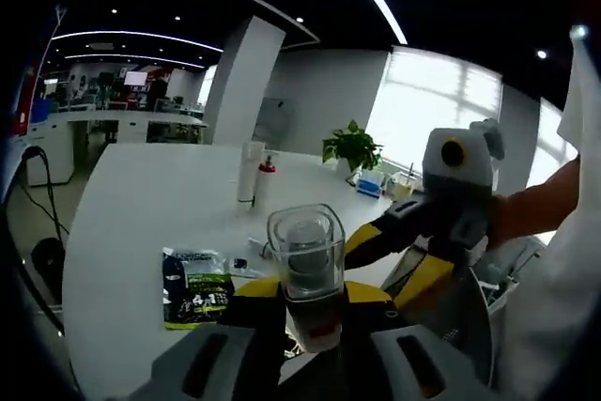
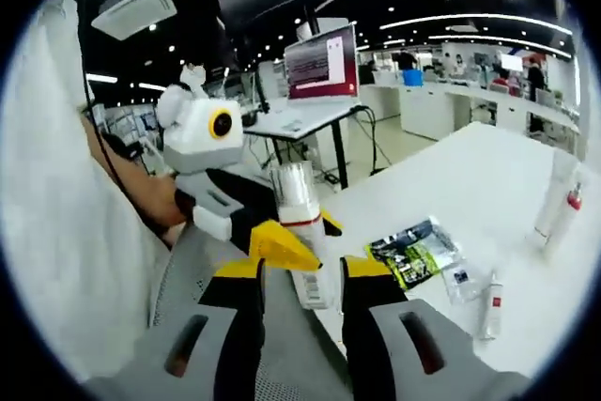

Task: Arrange the skincare products in the storage area until every visible bottle or jar stands upright without overlapping.

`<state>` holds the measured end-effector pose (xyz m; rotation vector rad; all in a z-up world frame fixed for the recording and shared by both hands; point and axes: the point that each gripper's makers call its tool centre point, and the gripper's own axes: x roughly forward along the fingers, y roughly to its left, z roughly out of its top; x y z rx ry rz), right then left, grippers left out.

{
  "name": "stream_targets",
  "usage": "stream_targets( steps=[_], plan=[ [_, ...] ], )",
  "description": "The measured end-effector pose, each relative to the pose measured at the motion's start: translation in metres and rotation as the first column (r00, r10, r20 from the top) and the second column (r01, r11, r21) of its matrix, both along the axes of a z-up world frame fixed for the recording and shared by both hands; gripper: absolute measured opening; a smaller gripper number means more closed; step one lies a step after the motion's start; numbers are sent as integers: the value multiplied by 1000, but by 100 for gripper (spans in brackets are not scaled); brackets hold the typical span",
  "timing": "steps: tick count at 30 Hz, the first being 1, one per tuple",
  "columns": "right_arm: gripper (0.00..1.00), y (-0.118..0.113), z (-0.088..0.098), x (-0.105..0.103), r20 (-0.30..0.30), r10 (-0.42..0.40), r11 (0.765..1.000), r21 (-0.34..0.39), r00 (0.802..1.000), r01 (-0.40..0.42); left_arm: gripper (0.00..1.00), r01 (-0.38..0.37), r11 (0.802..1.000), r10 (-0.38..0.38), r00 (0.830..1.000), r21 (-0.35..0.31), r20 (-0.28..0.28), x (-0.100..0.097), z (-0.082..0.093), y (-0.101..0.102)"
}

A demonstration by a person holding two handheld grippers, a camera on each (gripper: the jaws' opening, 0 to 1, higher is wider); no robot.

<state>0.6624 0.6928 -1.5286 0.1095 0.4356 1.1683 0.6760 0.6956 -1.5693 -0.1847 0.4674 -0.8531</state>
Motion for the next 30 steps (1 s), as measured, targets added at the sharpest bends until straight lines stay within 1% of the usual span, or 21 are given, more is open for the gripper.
stream_targets(
  steps=[1,2,4,6,7,8,9,11,12,13,15,18,20,22,24,25,27,28,30],
  plan=[
    [29,0,2,4,2,-19,1000,3,1000,19,22,6,1000,-6,1000,12,5,-1,-1,-1],
    [30,1,2,6,16,-28,1000,-12,999,28,22,12,1000,-12,1000,26,5,-2,-3,-2],
    [29,9,3,5,36,-21,1000,-23,999,22,22,36,997,-37,999,66,12,-6,-9,-6],
    [28,21,1,4,64,-3,998,-64,998,7,22,57,994,-59,998,91,16,-9,-13,-9],
    [28,25,-3,3,80,19,995,-100,997,-11,22,65,993,-67,998,101,20,-10,-14,-10],
    [28,29,-6,1,92,33,992,-120,995,-22,22,72,992,-75,997,107,22,-12,-15,-11],
    [27,31,-13,1,101,42,985,-173,994,-24,22,81,990,-84,996,112,23,-13,-15,-12],
    [21,38,-17,-1,116,68,980,-196,991,-44,22,95,988,-98,995,120,20,-15,-17,-14],
    [19,36,-20,2,137,54,973,-230,989,-21,22,95,987,-98,995,126,17,-15,-18,-14],
    [19,37,-19,1,120,52,975,-220,991,-25,22,84,987,-87,996,137,13,-13,-20,-11],
    [18,34,-15,2,126,55,975,-222,990,-26,22,91,989,-94,995,118,16,-14,-17,-13],
    [17,28,-13,0,76,84,978,-198,994,-68,23,119,989,-121,992,94,21,-17,-13,-18],
    [17,23,-10,-2,51,103,981,-170,993,-93,24,144,985,-150,987,92,58,-20,-10,-22],
    [17,19,-5,-6,35,139,981,-143,990,-133,25,159,984,-164,984,79,62,-23,-8,-25],
    [17,18,0,-13,22,187,977,-110,982,-184,25,191,980,-195,978,61,74,-27,-4,-29],
    [17,16,2,-14,33,201,974,-115,979,-196,26,212,976,-216,974,57,73,-30,-3,-31],
    [17,15,5,-18,30,230,968,-111,973,-226,29,218,975,-221,971,48,86,-31,-1,-32],
    [17,15,5,-19,35,243,965,-112,969,-238,31,220,974,-225,969,55,101,-31,-1,-33],
    [17,14,7,-21,40,258,961,-111,965,-253,33,225,972,-230,968,63,102,-32,-2,-34]
  ],
)
